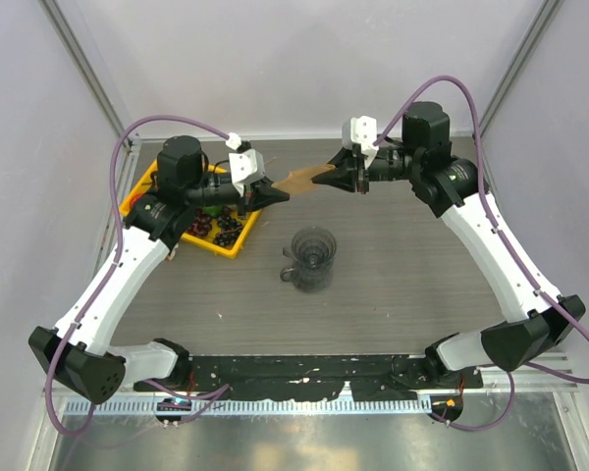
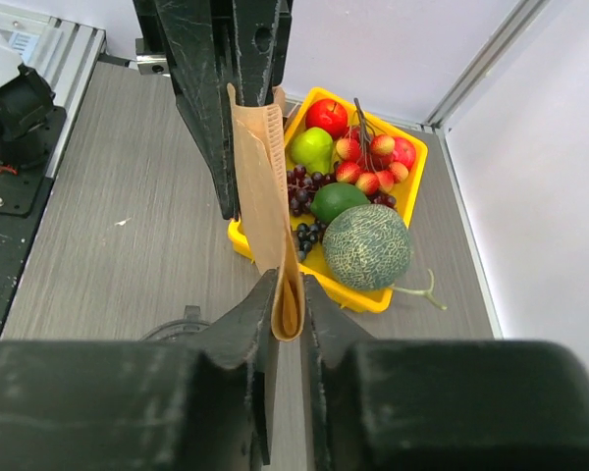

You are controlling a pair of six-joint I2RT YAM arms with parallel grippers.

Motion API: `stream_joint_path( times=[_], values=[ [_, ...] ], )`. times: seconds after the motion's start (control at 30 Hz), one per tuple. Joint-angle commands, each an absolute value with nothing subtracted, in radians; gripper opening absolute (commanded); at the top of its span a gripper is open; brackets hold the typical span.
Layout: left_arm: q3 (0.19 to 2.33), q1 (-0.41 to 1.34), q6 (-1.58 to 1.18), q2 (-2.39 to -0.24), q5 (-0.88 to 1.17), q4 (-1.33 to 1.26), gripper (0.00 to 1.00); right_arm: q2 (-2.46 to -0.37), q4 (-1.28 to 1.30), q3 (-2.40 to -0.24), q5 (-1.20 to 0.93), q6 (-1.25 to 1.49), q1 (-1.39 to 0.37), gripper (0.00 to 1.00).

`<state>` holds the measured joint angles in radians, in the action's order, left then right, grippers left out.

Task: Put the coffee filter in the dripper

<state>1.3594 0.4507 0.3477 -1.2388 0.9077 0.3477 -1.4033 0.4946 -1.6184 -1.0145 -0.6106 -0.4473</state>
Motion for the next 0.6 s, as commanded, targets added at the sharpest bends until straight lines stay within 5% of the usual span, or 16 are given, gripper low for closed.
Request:
stream_joint_path(
  times=[0.0, 0.17, 0.2, 0.23, 0.4, 0.47, 0.57],
  values=[
    [1.362, 0.454, 0.360, -1.224, 0.899, 0.307, 0.00, -1.368, 0.474, -1.661, -1.023, -0.597, -0.439, 0.11],
    [1.361, 0.453, 0.361, -1.224, 0.891, 0.307, 0.00, -1.367, 0.474, -1.664, -1.025, -0.604, -0.439, 0.06],
    [1.361, 0.453, 0.364, -1.224, 0.890, 0.308, 0.00, -1.365, 0.472, -1.666, -1.013, -0.601, -0.439, 0.11],
    [1.358, 0.453, 0.370, -1.226, 0.891, 0.311, 0.00, -1.367, 0.472, -1.667, -1.008, -0.597, -0.439, 0.29],
    [1.351, 0.445, 0.377, -1.227, 0.888, 0.327, 0.00, -1.356, 0.472, -1.669, -0.988, -0.604, -0.434, 0.37],
    [1.350, 0.440, 0.377, -1.229, 0.888, 0.328, 0.00, -1.355, 0.472, -1.666, -0.992, -0.610, -0.434, 0.33],
    [1.354, 0.440, 0.376, -1.241, 0.887, 0.331, 0.00, -1.353, 0.474, -1.664, -0.997, -0.612, -0.431, 0.08]
  ],
)
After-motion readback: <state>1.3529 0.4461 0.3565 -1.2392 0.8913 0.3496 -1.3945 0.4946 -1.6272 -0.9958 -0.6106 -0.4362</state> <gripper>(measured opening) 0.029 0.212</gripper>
